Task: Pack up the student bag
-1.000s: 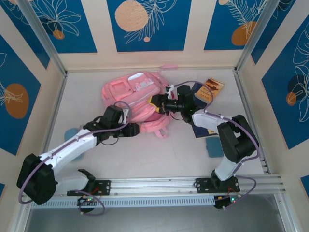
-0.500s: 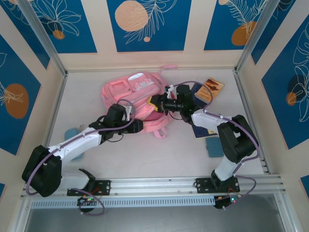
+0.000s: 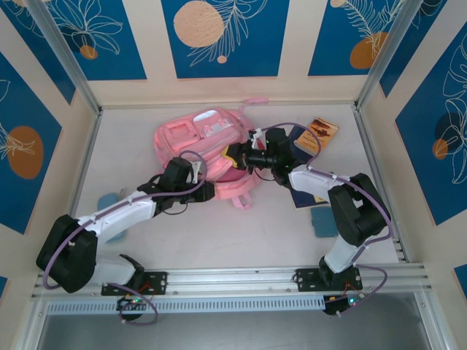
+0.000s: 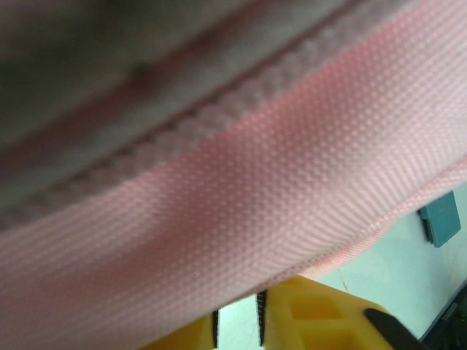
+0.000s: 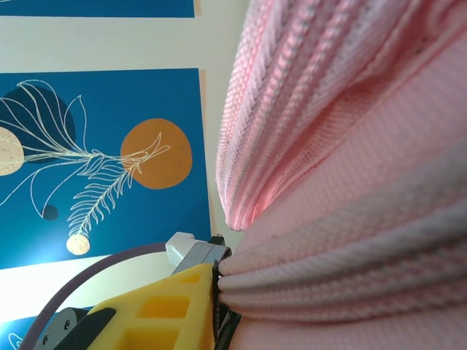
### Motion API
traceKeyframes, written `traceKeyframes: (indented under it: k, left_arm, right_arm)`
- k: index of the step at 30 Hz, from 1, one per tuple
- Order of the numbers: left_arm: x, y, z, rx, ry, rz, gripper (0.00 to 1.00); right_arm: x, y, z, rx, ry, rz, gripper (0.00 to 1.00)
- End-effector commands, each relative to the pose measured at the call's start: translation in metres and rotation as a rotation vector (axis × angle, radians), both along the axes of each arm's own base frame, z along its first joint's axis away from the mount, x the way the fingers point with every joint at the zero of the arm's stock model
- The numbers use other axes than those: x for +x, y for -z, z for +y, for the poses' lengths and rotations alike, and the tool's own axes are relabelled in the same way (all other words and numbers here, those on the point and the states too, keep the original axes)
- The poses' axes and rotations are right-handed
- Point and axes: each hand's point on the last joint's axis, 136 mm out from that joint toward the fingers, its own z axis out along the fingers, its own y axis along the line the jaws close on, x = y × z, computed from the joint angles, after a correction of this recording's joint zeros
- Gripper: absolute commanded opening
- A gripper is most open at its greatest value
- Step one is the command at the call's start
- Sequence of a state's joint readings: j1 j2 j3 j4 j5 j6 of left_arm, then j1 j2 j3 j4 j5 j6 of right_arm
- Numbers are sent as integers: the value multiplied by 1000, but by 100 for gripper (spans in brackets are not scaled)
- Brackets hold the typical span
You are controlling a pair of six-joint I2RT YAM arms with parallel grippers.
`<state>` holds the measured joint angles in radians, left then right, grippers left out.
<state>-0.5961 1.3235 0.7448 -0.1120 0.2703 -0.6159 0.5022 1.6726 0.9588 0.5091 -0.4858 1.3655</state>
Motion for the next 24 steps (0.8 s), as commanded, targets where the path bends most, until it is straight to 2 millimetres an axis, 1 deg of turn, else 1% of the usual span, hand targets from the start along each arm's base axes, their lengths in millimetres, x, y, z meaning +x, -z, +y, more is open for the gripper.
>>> traceKeyframes:
  k: [1, 7, 12, 15, 18, 20, 24]
  left_arm:
    - [3, -9, -6, 0, 27, -36, 13]
    - [3, -7, 7, 64, 3, -60, 0]
    - [-2, 1, 26, 153, -24, -60, 0]
    - [-9, 9, 39, 223, -31, -38, 0]
    - [-19, 20, 59, 327, -42, -5, 0]
    - [-24, 27, 77, 412, -62, 14, 0]
    - [-23, 30, 101, 504, -115, 39, 0]
  right_arm:
    - [-5, -30, 12, 56, -46, -69, 20]
    - [-5, -25, 6, 3, -19, -79, 19]
    - [-1, -19, -5, -59, 29, -85, 14]
    - [1, -9, -16, -121, 80, -43, 6]
    - [1, -6, -24, -153, 106, -39, 3]
    - [0, -5, -28, -170, 122, -42, 3]
    - [-1, -7, -33, -181, 132, -49, 2]
